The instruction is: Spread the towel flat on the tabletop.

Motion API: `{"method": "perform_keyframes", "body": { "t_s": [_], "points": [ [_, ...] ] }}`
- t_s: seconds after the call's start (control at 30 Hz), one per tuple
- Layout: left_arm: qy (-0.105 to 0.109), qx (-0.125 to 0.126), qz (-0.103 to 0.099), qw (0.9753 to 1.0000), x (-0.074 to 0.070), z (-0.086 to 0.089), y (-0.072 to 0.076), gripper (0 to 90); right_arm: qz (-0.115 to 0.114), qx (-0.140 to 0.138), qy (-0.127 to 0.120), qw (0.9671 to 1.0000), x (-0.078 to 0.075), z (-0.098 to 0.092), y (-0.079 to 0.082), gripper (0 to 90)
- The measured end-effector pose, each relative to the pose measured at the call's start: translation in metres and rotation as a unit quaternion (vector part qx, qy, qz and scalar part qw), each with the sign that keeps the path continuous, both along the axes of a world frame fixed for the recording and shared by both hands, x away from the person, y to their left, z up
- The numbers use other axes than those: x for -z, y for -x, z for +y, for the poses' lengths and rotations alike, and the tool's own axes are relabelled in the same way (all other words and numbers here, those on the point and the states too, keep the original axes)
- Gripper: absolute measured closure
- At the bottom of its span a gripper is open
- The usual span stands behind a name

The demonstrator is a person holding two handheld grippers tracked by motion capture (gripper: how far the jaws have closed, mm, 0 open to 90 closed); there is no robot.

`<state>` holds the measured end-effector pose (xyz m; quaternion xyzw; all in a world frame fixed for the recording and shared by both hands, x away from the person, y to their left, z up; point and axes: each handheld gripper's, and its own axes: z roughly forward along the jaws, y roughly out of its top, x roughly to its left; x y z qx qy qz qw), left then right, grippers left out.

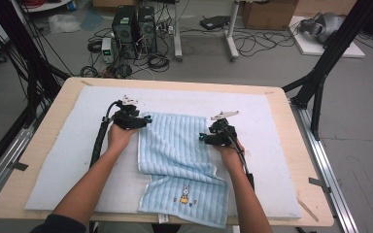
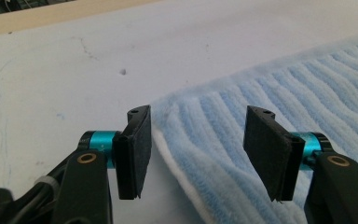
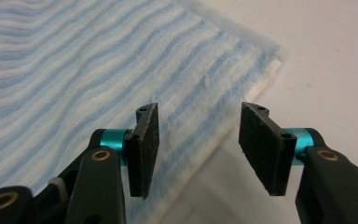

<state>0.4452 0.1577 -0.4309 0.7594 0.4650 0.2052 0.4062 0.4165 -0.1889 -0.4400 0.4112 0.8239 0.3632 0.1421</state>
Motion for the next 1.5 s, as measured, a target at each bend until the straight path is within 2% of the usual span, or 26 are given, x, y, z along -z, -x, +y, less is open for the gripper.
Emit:
{"method": "perform_keyframes", "body": {
  "t_s": [0.07, 0.13, 0.2, 0.23, 0.27, 0.3, 0.33, 0.4, 0.43, 0.5, 0.53, 0.63, 0.67, 0.7, 0.73, 0.8, 0.87, 0.9, 1.03, 1.1, 1.17, 1.2, 1.23, 1.27, 1.4, 1.5],
  "points": [
    [-0.002, 0.003, 0.014, 0.9999, 0.001, 0.002, 0.000, 40.6, 0.005, -0.003, 0.003, 1.0000, 0.004, 0.006, -0.009, 44.9],
    [-0.001, 0.005, 0.013, 0.9999, 0.001, 0.002, 0.001, 40.3, 0.006, -0.003, 0.003, 1.0000, 0.003, 0.007, -0.016, 46.6],
    [0.002, 0.006, 0.009, 0.9999, 0.000, 0.001, 0.001, 40.3, 0.005, -0.007, 0.024, 0.9997, 0.001, 0.009, -0.023, 55.6],
    [0.002, 0.006, 0.009, 0.9999, -0.001, -0.001, 0.002, 40.3, 0.005, -0.010, 0.029, 0.9995, 0.000, 0.010, -0.025, 66.1],
    [0.001, 0.008, 0.010, 0.9999, -0.001, -0.001, 0.002, 40.3, 0.007, -0.025, 0.037, 0.9990, -0.002, 0.011, -0.029, 84.0],
    [-0.002, 0.011, 0.011, 0.9999, -0.001, -0.002, 0.003, 40.3, -0.008, -0.037, 0.064, 0.9972, -0.004, 0.015, -0.030, 85.3],
    [-0.004, 0.013, 0.013, 0.9998, -0.001, -0.003, 0.004, 40.2, -0.021, -0.036, 0.097, 0.9944, -0.006, 0.019, -0.032, 85.9],
    [-0.006, 0.016, 0.018, 0.9997, -0.001, -0.002, 0.005, 39.7, -0.023, -0.022, 0.124, 0.9918, -0.009, 0.023, -0.039, 86.0],
    [-0.006, 0.014, 0.017, 0.9997, -0.002, -0.002, 0.006, 39.7, -0.032, -0.012, 0.138, 0.9899, -0.009, 0.023, -0.042, 86.0],
    [0.003, 0.003, 0.009, 1.0000, -0.001, 0.000, 0.010, 40.3, -0.035, 0.018, 0.141, 0.9892, -0.006, 0.016, -0.048, 86.0],
    [0.005, 0.002, 0.011, 0.9999, 0.000, 0.001, 0.011, 40.3, -0.029, 0.037, 0.126, 0.9909, -0.005, 0.011, -0.050, 85.9],
    [0.014, 0.006, 0.014, 0.9998, 0.004, 0.004, 0.015, 40.9, -0.045, 0.104, 0.139, 0.9838, -0.005, -0.001, -0.053, 84.8],
    [0.015, 0.009, 0.022, 0.9996, 0.004, 0.004, 0.016, 42.1, -0.052, 0.123, 0.134, 0.9820, -0.006, -0.005, -0.053, 83.3],
    [0.015, 0.014, 0.027, 0.9994, 0.005, 0.004, 0.016, 42.0, -0.044, 0.137, 0.115, 0.9829, -0.007, -0.007, -0.053, 79.5],
    [0.017, 0.018, 0.027, 0.9993, 0.005, 0.004, 0.016, 42.2, -0.035, 0.134, 0.099, 0.9854, -0.007, -0.009, -0.054, 73.0],
    [0.030, 0.023, 0.025, 0.9990, 0.004, 0.002, 0.016, 43.4, -0.023, 0.130, 0.091, 0.9871, -0.008, -0.010, -0.052, 64.5],
    [0.042, 0.037, 0.023, 0.9981, 0.003, -0.003, 0.017, 44.7, -0.013, 0.120, 0.067, 0.9904, -0.011, -0.012, -0.048, 58.8],
    [0.046, 0.046, 0.024, 0.9976, 0.003, -0.007, 0.018, 45.3, -0.014, 0.116, 0.059, 0.9914, -0.012, -0.013, -0.046, 57.5],
    [0.036, 0.075, 0.028, 0.9961, 0.008, -0.023, 0.021, 45.7, -0.006, 0.111, 0.030, 0.9934, -0.016, -0.020, -0.033, 54.0],
    [0.032, 0.078, 0.034, 0.9959, 0.013, -0.029, 0.020, 45.7, -0.006, 0.106, 0.011, 0.9943, -0.016, -0.024, -0.025, 49.8],
    [0.024, 0.079, 0.037, 0.9959, 0.018, -0.033, 0.020, 47.1, 0.004, 0.095, -0.002, 0.9954, -0.016, -0.029, -0.017, 45.1],
    [0.005, 0.078, 0.028, 0.9966, 0.018, -0.035, 0.020, 49.5, 0.002, 0.093, 0.002, 0.9957, -0.016, -0.030, -0.014, 43.7],
    [-0.016, 0.074, 0.013, 0.9970, 0.018, -0.037, 0.021, 56.1, -0.002, 0.088, -0.001, 0.9961, -0.016, -0.032, -0.009, 42.8],
    [-0.023, 0.067, 0.006, 0.9975, 0.018, -0.038, 0.022, 61.2, -0.004, 0.086, -0.007, 0.9963, -0.016, -0.034, -0.005, 41.5],
    [-0.027, 0.066, -0.003, 0.9975, 0.019, -0.037, 0.020, 82.4, -0.012, 0.087, -0.021, 0.9959, -0.015, -0.041, 0.007, 37.3],
    [-0.032, 0.048, -0.006, 0.9983, 0.019, -0.036, 0.018, 86.5, -0.013, 0.086, -0.021, 0.9960, -0.014, -0.045, 0.011, 37.5]
  ]
}}
